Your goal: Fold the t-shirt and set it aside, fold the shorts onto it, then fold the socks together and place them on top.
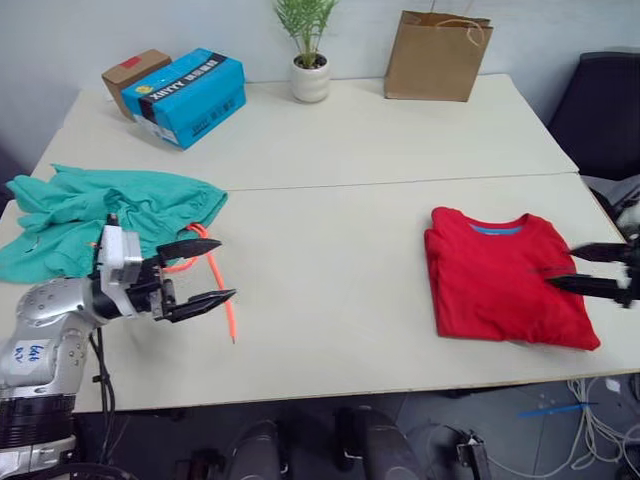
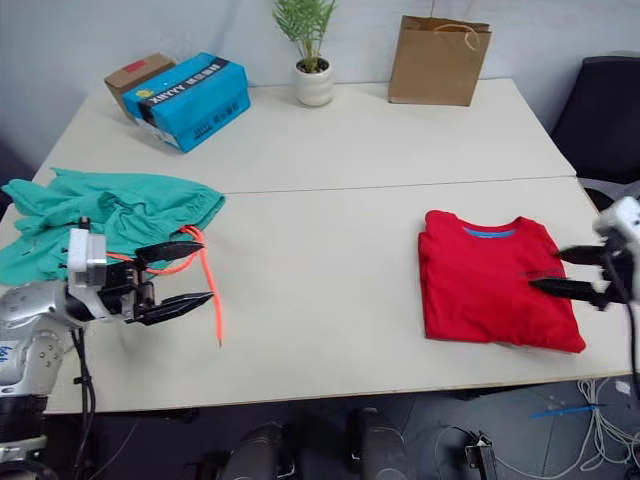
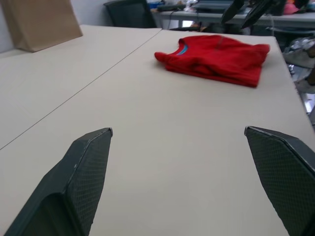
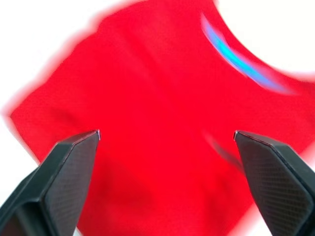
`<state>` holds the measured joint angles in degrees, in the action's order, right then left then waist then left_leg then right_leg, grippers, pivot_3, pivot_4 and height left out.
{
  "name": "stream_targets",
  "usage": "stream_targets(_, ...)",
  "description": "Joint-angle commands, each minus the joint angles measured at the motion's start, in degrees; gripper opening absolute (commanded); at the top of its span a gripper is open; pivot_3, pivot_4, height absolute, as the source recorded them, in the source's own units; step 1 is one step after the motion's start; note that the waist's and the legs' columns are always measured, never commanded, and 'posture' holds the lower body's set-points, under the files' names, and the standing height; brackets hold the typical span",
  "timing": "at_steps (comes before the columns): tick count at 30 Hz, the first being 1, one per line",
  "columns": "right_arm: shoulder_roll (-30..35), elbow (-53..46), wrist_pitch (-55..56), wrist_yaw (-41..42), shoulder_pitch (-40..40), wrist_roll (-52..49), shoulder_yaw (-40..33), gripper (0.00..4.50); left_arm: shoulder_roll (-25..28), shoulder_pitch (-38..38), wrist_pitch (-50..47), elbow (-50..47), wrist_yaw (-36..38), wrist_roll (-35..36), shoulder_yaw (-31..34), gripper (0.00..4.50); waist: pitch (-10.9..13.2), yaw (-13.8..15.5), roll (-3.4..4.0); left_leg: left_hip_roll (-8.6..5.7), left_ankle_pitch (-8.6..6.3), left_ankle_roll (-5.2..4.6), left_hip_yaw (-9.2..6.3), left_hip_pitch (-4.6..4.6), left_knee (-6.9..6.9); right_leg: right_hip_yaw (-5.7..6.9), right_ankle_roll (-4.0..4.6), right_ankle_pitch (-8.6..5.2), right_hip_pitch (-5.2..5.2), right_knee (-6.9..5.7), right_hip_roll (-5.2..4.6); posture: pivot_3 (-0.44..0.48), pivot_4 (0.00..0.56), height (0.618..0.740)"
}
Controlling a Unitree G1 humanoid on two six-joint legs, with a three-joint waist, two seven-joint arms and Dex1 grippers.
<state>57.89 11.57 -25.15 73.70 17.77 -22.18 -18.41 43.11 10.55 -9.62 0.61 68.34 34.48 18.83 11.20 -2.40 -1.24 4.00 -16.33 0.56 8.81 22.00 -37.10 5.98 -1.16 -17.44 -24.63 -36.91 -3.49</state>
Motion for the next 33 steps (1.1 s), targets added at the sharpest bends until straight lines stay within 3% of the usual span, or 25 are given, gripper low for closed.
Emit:
stream_targets(1,-10.5,-10.9,9.1,-5.4,-3.9,-4.4,-2.6,4.47,0.1,-3.9,1.5,-0.5,-3.3,-0.5,5.1,4.5,0.0,0.2,-0.01,0.01,0.01,0.01,-0.02,0.01,0.03,0.0,0.0,0.0,-0.02,-0.01,0.0,0.0,0.15,0.74)
stream_targets(5,-20.3,-16.6,22.8,-4.1,-8.8,-1.0,5.8,4.47,-1.9,-14.0,0.8,-5.0,-10.4,-0.9,12.3,4.5,0.0,0.8,0.03,-0.01,0.02,0.06,-0.03,0.14,0.09,0.0,-0.03,-0.03,-0.17,0.0,-0.03,0.0,0.15,0.74)
stream_targets(11,-30.4,-16.2,36.1,-6.6,-8.4,2.2,13.8,4.47,-8.1,-30.9,0.1,-10.8,-20.4,-0.8,25.0,4.5,0.0,0.5,-0.13,-0.04,-0.21,-0.32,0.01,0.08,-0.05,-0.01,-0.04,-0.02,-0.05,0.02,-0.15,0.0,0.15,0.74)
stream_targets(15,-32.5,-14.5,40.2,-10.3,-8.4,5.2,15.7,4.47,-14.8,-39.4,0.5,-13.8,-26.6,1.0,33.1,4.5,-0.1,0.7,-0.3,-0.05,-0.27,-0.35,-0.05,-0.03,-0.06,0.0,0.07,0.02,0.04,0.02,-0.17,0.0,0.15,0.74)
stream_targets(20,-32.6,-14.0,38.6,-13.8,-9.6,5.2,16.2,4.47,-19.7,-46.1,0.9,-15.2,-27.7,3.5,37.1,4.5,-0.3,1.0,-0.53,-0.06,-0.3,-0.35,-0.2,0.0,-0.05,0.07,0.26,-0.09,0.05,0.05,-0.18,0.0,0.15,0.74)
stream_targets(22,-32.7,-14.1,38.1,-14.2,-9.3,4.7,16.7,4.47,-19.5,-46.7,0.7,-15.3,-27.7,3.7,37.1,4.5,-0.2,1.0,-0.44,-0.06,-0.31,-0.35,-0.25,0.02,-0.04,0.11,0.3,-0.12,0.09,0.05,-0.19,0.0,0.15,0.74)
stream_targets(26,-32.5,-14.9,37.3,-15.6,-8.7,4.5,17.0,4.47,-17.0,-45.6,0.5,-14.8,-27.9,3.1,36.6,4.5,0.0,0.6,-0.1,-0.75,0.23,-0.42,-2.97,0.15,-0.08,3.04,0.14,-0.45,1.5,0.49,-1.26,0.0,0.15,0.74)
stream_targets(33,-29.9,-24.4,34.9,-18.2,-14.9,-0.9,12.7,4.47,-2.9,-37.1,-1.9,-9.8,-25.9,-2.3,30.2,4.5,0.0,3.9,-0.01,-0.47,0.18,-0.09,-2.74,0.44,-0.06,2.97,0.48,-0.54,1.15,0.38,-0.98,0.0,0.15,0.74)
